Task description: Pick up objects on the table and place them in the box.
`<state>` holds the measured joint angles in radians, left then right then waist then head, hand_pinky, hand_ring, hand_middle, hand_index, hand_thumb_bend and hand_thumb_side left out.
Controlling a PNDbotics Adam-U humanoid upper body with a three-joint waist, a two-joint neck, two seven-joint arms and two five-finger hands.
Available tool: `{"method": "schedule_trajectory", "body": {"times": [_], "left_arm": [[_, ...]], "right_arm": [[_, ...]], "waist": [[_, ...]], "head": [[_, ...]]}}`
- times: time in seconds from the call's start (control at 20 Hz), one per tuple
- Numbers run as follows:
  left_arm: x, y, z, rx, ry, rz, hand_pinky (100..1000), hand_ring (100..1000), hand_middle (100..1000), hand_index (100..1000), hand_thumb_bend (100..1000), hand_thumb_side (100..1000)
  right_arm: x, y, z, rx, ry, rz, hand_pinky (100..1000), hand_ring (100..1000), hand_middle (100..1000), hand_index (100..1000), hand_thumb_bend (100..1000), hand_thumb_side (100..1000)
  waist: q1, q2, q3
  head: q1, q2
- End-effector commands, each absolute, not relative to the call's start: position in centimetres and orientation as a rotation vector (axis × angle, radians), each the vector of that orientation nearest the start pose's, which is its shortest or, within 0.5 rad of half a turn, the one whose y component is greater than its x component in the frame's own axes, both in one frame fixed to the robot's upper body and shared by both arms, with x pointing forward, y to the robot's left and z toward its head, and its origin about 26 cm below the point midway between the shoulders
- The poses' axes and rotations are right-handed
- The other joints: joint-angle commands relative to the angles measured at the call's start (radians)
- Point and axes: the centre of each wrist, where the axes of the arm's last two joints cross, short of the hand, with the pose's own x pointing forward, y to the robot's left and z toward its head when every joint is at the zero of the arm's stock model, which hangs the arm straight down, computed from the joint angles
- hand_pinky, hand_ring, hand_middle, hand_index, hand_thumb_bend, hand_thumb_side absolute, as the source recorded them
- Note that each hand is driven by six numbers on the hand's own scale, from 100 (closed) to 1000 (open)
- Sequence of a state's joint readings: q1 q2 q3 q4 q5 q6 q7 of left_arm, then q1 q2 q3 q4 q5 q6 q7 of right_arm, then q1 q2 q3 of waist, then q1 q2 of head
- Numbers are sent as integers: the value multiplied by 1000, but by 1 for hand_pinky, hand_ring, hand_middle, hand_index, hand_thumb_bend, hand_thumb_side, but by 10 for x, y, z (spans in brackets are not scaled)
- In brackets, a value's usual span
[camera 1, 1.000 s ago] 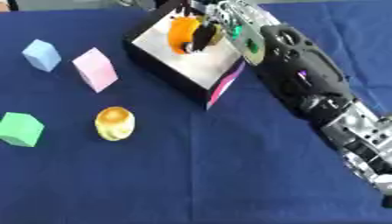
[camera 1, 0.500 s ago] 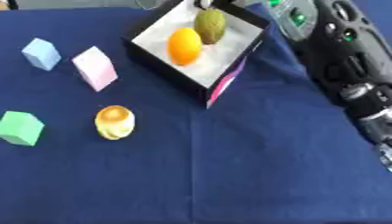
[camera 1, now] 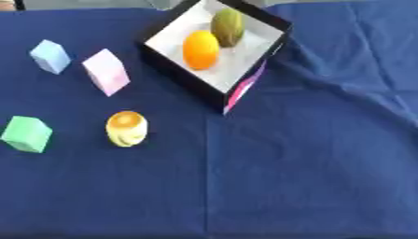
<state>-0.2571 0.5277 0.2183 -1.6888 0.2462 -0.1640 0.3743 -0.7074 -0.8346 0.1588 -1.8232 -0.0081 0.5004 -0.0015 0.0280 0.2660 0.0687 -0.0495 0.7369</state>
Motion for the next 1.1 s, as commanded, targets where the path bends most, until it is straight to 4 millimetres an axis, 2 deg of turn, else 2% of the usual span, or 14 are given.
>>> {"method": "schedule_trajectory", "body": {"times": [0.05, 0.2, 0.25, 0.3, 0.45, 0.6, 0.7, 0.75, 0.85, 0.95, 1.0, 1.1], "left_arm": [[319, 393, 192, 576, -2232, 184, 786, 739, 741, 843, 123, 779], [321, 398, 205, 628, -2240, 59, 791, 743, 742, 850, 125, 728], [322, 401, 211, 656, -2239, -12, 794, 747, 744, 854, 138, 686], [322, 405, 218, 693, -2233, -107, 798, 753, 749, 861, 162, 626], [323, 415, 241, 796, -2173, -434, 812, 774, 762, 876, 257, 511], [325, 426, 263, 848, -2058, -741, 827, 798, 781, 887, 336, 480], [326, 433, 274, 850, -1971, -903, 840, 820, 805, 897, 385, 467], [327, 436, 279, 844, -1921, -982, 850, 836, 816, 899, 426, 455], [328, 442, 285, 814, -1811, -1140, 862, 854, 811, 895, 503, 446], [328, 447, 291, 783, -1706, -1268, 866, 859, 799, 882, 541, 435], [329, 448, 294, 771, -1659, -1323, 872, 864, 790, 859, 591, 407], [330, 447, 297, 755, -1557, -1436, 884, 882, 804, 851, 636, 391]], "right_arm": [[307, -293, 334, -640, -2023, 492, 784, 781, 700, 807, 311, 343], [302, -300, 309, -526, -2066, 294, 779, 776, 692, 798, 292, 335], [301, -302, 302, -496, -2076, 230, 779, 777, 696, 799, 232, 346], [301, -304, 295, -469, -2086, 162, 780, 778, 697, 800, 225, 380], [303, -308, 277, -433, -2095, 10, 786, 789, 711, 811, 113, 506], [308, -312, 262, -424, -2070, -90, 791, 797, 723, 825, 100, 575], [313, -314, 252, -424, -2042, -135, 790, 798, 727, 829, 131, 528], [315, -316, 247, -425, -2026, -150, 787, 795, 722, 824, 220, 442], [319, -318, 238, -426, -2000, -168, 783, 788, 714, 814, 233, 434], [321, -321, 233, -428, -1983, -192, 781, 786, 712, 812, 243, 425], [322, -322, 231, -430, -1975, -201, 780, 785, 710, 811, 250, 424], [322, -324, 230, -432, -1961, -209, 779, 784, 709, 809, 253, 429]], "waist": [[3, -21, -2], [9, -20, -5], [10, -20, -5], [12, -20, -6], [15, -22, -6], [17, -24, -5], [17, -24, -5], [16, -25, -5], [15, -24, -5], [15, -24, -5], [14, -24, -5], [13, -25, -6]], "head": [[22, -10], [36, -13], [39, -13], [42, -13], [44, -10], [50, -11], [50, -13], [50, -14], [51, -16], [52, -16], [53, -16], [56, -17]]}}
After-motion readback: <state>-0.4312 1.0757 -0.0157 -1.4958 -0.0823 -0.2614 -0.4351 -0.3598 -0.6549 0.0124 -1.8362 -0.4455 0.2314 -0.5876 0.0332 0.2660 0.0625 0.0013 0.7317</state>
